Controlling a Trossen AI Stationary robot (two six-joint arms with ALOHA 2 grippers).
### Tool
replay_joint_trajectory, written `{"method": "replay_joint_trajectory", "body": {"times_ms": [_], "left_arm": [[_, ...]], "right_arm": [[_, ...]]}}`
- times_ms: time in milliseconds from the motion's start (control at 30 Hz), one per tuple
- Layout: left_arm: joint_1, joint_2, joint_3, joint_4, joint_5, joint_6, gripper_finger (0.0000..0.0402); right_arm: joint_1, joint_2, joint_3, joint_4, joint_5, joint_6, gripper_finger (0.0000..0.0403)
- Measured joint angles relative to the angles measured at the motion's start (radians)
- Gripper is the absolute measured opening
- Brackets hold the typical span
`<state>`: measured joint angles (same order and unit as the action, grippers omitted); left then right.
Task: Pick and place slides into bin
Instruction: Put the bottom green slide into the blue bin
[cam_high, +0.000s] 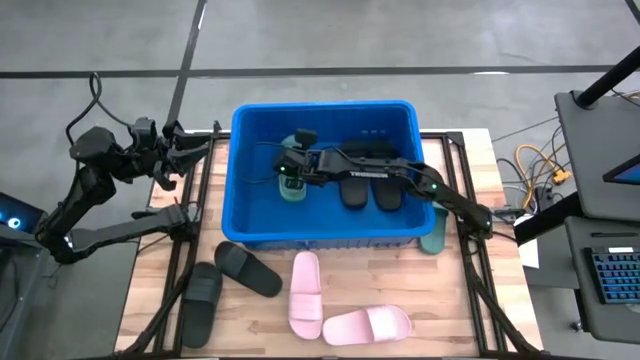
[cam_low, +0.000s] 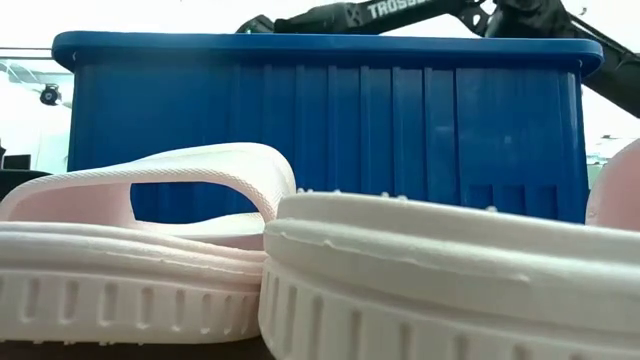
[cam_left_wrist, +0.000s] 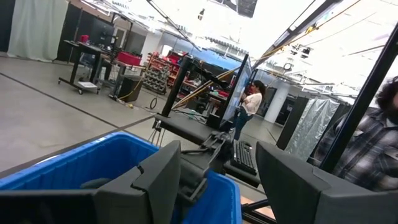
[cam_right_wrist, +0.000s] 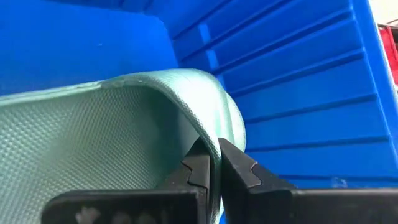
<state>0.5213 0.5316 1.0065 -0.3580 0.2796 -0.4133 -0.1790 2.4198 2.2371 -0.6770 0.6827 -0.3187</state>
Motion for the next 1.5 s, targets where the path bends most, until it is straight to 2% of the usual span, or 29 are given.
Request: {"method": "replay_joint_trajectory", "body": {"times_ms": [200,600,867,1133,1267,1500], "left_arm": [[0.0,0.0,0.0,0.0,0.0,0.0,0.0193],[0.0,0.0,0.0,0.0,0.0,0.0,0.0193],[0.0,0.0,0.0,0.0,0.0,0.001,0.0193],[0.0,0.002,0.0,0.0,0.0,0.001,0.0193],[0.0,0.002,0.0,0.001,0.0,0.001,0.0193],[0.0,0.001,0.0,0.0,0.0,0.001,0.0193]], "right_arm": [[-0.024,0.066,0.05,0.002,-0.002,-0.023,0.0009],[-0.047,0.07,0.032,-0.036,-0.012,-0.044,0.0009],[-0.059,0.07,0.01,-0.046,-0.1,-0.027,0.0009],[-0.06,0.07,0.007,-0.034,-0.107,0.008,0.0009],[-0.061,0.07,0.007,-0.023,-0.156,0.004,0.0009],[-0.06,0.07,0.007,0.024,-0.167,0.004,0.0009]]}}
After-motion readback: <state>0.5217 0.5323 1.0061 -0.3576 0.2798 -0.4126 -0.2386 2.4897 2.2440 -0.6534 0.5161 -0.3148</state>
